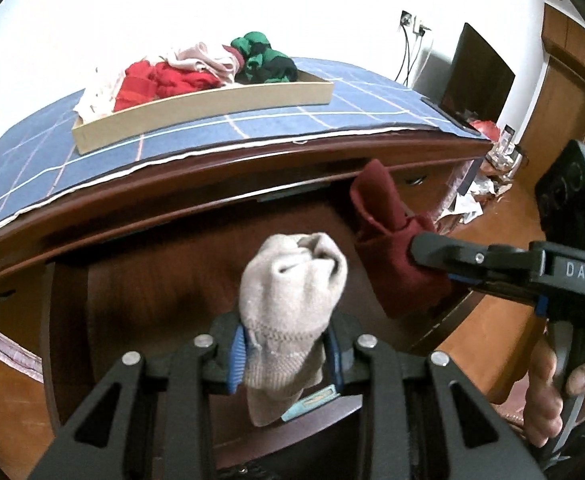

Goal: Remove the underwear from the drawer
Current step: 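Lift beige sock with left tool while right tool lifts dark red sock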

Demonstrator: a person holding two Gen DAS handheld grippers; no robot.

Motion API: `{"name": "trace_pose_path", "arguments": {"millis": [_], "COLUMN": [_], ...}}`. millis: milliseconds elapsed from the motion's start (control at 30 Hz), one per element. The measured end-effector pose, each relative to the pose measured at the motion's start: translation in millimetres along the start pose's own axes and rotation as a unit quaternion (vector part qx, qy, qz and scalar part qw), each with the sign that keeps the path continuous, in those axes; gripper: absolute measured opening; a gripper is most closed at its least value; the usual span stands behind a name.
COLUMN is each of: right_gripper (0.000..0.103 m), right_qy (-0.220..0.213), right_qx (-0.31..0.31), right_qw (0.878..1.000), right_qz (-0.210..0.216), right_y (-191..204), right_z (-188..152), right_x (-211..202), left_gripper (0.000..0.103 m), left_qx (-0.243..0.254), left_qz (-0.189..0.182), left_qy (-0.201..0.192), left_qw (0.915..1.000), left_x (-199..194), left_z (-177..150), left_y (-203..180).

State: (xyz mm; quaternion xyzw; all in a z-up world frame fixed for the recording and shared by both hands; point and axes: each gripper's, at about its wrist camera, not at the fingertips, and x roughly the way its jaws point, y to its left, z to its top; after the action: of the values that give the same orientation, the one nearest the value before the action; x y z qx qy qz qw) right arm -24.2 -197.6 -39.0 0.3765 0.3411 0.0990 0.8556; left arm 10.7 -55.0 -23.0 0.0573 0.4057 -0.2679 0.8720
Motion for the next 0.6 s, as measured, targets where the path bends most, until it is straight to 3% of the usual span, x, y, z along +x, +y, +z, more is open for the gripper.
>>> {"name": "trace_pose_path", "arguments": {"millis": [333,600], "right_gripper": [0.03,0.03], "right_qy": [-0.029,-0.059], "right_qx": [-0.034,-0.073], "right_qw": [0.999,0.995], "right_qz": [-0.024,-0.041], "right_y": [17.8,36.5], "right_z": [-5.8,-11.6], "right_x": [-11.5,-28.7], "left_gripper": [0.031,0.031], "left_qx": [-0.02,-0.014], "left_qz": [0.057,0.082], "left_qy": [-0.047,-0.07], "left_qw": [0.997,0.9941], "left_x": [-18.5,-32.9], "left_z": [-3.0,-5.4], "left_y": [-0.1,-1.2]}}
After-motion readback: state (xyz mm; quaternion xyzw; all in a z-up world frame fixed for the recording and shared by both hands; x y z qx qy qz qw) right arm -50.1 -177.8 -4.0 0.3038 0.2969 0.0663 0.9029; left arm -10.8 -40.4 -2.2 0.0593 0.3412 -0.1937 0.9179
